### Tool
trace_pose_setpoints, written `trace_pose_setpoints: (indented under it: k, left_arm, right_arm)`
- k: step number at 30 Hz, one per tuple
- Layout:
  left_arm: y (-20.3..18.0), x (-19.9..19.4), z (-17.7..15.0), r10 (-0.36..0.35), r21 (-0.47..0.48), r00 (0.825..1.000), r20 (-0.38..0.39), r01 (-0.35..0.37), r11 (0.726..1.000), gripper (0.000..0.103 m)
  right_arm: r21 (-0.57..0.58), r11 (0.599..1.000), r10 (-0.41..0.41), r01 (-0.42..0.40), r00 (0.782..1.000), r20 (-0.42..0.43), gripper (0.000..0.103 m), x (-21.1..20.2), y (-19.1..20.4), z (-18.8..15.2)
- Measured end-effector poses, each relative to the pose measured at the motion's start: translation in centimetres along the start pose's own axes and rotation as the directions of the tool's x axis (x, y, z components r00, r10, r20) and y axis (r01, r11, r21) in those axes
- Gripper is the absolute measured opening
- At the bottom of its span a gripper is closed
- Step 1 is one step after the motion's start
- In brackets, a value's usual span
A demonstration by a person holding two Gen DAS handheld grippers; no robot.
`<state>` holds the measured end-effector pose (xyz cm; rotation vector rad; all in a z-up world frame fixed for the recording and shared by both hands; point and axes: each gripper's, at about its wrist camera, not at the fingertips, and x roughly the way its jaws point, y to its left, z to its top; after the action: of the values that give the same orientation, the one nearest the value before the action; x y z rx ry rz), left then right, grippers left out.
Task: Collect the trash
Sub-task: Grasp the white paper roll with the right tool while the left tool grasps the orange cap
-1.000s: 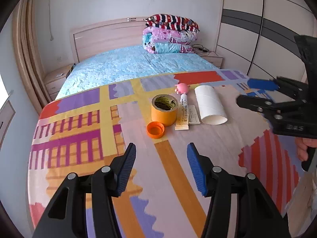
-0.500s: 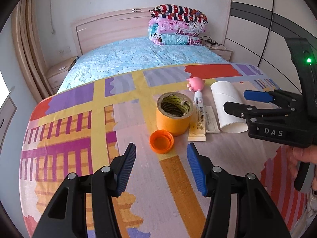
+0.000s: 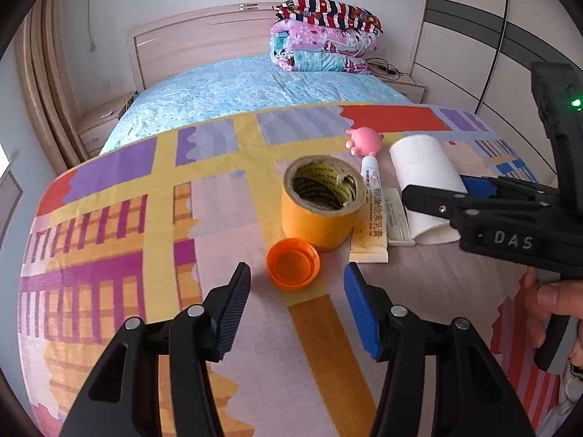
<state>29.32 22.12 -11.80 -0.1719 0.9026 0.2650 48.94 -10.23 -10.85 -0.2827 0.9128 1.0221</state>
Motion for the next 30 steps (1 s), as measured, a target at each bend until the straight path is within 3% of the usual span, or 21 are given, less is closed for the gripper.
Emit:
trace_pose_setpoints:
  k: [2, 5, 11, 30]
  left_arm:
    - [-0.2, 0.2, 0.0, 0.009, 0.008, 1.0, 0.014, -0.009, 1.0, 0.05]
    - [-0.2, 0.2, 0.0, 0.021, 0.012, 1.0, 0.022, -0.022, 1.0, 0.029]
    - [-1.0, -0.5, -0.6, 0.004, 0.047, 0.999, 0.034, -0.006, 0.999, 0.029]
    - [-4.4, -8.6, -2.7, -0.005, 0.077, 0.991, 0.13, -0.005, 0.997, 0.029]
  right_arm:
    - [0.008, 1.0, 0.016, -0.016, 1.0, -0.002, 0.049, -0.1, -0.2, 0.0]
    - [0.034, 0.999, 0.034, -0.034, 0.999, 0.004, 0.045, -0.2, -0.6, -0.2]
    - [0.066, 0.996, 0.055, -0.055, 0.998, 0.008, 0.037, -0.7, -0.8, -0.6]
    - [0.036, 0.998, 0.041, -0.043, 0.997, 0.065, 0.034, -6.9, -0.3, -2.9]
